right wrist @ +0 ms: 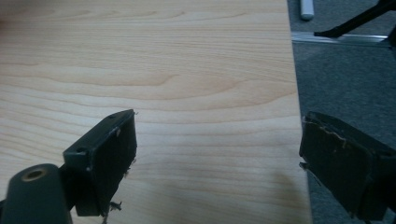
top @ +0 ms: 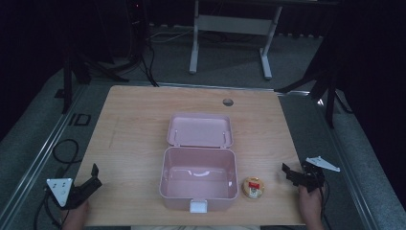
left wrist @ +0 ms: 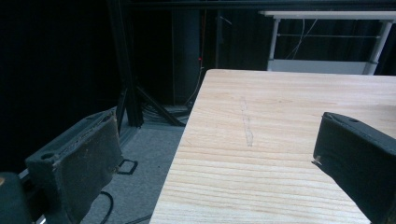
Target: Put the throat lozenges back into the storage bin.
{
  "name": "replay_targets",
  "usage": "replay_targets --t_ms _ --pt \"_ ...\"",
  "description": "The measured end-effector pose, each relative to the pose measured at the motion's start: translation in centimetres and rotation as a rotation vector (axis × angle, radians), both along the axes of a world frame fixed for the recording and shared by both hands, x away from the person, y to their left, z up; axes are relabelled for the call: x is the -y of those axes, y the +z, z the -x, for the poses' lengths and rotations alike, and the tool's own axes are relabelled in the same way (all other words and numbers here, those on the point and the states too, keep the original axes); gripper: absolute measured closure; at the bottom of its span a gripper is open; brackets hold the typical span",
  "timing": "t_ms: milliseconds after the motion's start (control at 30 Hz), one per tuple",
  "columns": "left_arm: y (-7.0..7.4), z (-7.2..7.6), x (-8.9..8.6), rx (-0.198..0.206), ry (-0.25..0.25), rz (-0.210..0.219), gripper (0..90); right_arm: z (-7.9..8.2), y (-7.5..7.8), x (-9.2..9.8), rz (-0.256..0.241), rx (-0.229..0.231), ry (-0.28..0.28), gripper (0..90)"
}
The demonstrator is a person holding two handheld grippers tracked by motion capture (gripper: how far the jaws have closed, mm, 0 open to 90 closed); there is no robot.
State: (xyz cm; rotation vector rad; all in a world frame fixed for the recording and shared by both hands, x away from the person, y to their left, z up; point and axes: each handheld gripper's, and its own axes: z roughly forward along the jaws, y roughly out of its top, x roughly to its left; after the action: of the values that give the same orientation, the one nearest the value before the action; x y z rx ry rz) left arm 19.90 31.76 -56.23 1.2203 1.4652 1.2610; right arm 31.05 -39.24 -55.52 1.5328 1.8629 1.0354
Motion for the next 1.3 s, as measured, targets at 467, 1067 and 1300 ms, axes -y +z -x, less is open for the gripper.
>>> replay_targets --t_ms 467,1067,1300 --pt "0.0 0.0 -0.1 0.001 -0.007 0.007 1.2 -0.9 0.2 -0.3 0.08 -0.136 0.222 14.4" --pt "0.0 0.0 -0.1 0.001 -0.005 0.006 1.2 -0.7 2.3 -1.0 0.344 -0.367 0.547 15.6" --pt "0.0 0.0 -0.2 0.001 -0.007 0.013 1.2 -0.8 3.2 -2.0 0.498 -0.453 0.653 15.6"
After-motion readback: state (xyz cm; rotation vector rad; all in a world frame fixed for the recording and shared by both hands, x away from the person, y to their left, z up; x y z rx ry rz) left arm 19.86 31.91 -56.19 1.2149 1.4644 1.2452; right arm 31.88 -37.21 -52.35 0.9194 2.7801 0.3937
